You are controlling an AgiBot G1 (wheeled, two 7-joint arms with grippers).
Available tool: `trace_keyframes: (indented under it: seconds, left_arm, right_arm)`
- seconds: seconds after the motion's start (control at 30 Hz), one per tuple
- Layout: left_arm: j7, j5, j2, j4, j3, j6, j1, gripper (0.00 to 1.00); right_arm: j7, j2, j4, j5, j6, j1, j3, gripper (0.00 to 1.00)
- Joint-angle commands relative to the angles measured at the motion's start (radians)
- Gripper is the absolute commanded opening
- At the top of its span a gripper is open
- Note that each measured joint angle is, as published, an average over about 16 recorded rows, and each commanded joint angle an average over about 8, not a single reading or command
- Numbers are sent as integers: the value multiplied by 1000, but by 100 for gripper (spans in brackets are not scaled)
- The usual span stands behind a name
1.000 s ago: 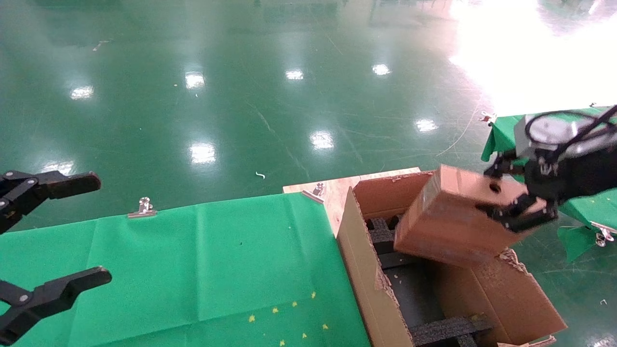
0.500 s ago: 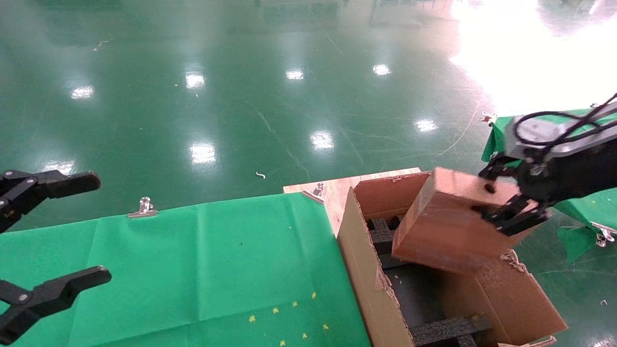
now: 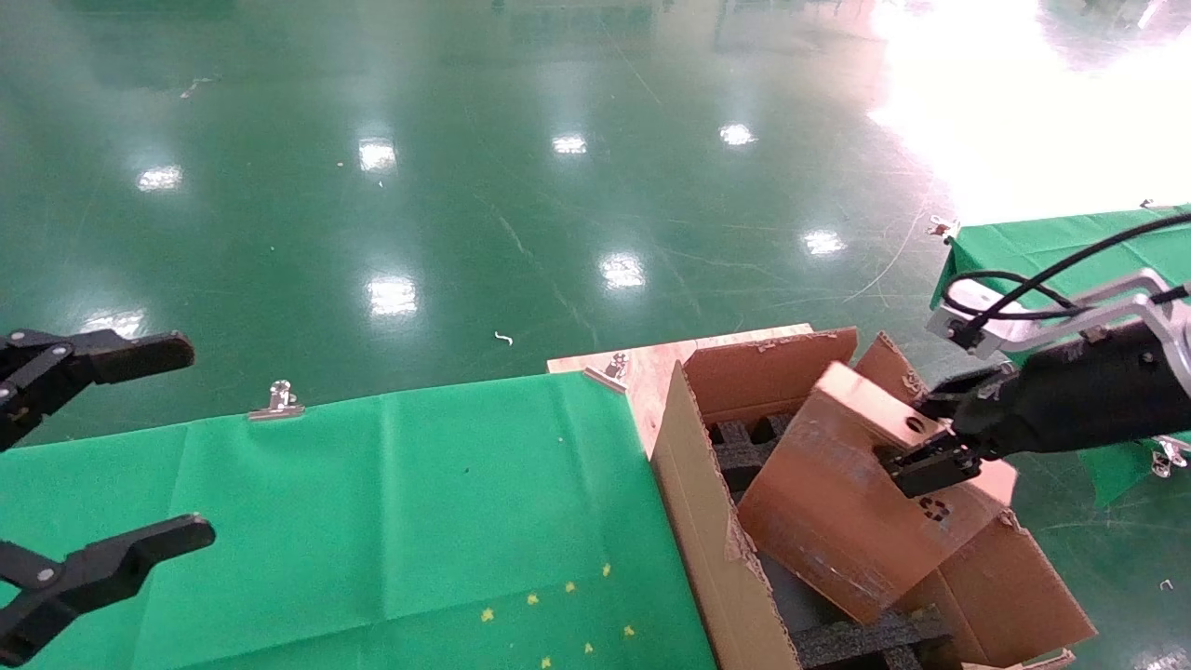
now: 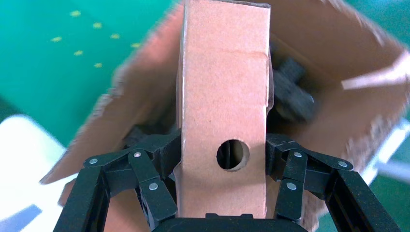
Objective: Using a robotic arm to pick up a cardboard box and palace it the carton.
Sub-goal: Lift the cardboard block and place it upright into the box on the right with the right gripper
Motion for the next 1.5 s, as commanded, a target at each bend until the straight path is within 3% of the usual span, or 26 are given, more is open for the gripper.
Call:
trace_keyframes:
  seconds: [0.03,0.23,0.4,0.77,1.13,1.5]
  left_arm:
    - [0,0,0,0,0,0,0,100]
    - [0,0,0,0,0,0,0,100]
    - [0,0,0,0,0,0,0,100]
    - [0,0,0,0,0,0,0,100]
    - [0,0,0,0,0,0,0,100]
    - [0,0,0,0,0,0,0,100]
  right_arm:
    - [79,24,50,-24,33,-1,-10,0]
    - [353,65,150,-153,117,4,-44,0]
    - [515,80,200,-215,143,11,-59,0]
    - [557,77,212,-244,168,9,-67,0]
    - [791,63,334,-405,251,-26,-109,0]
    - [964,8,344,-522,284,-72,-145,0]
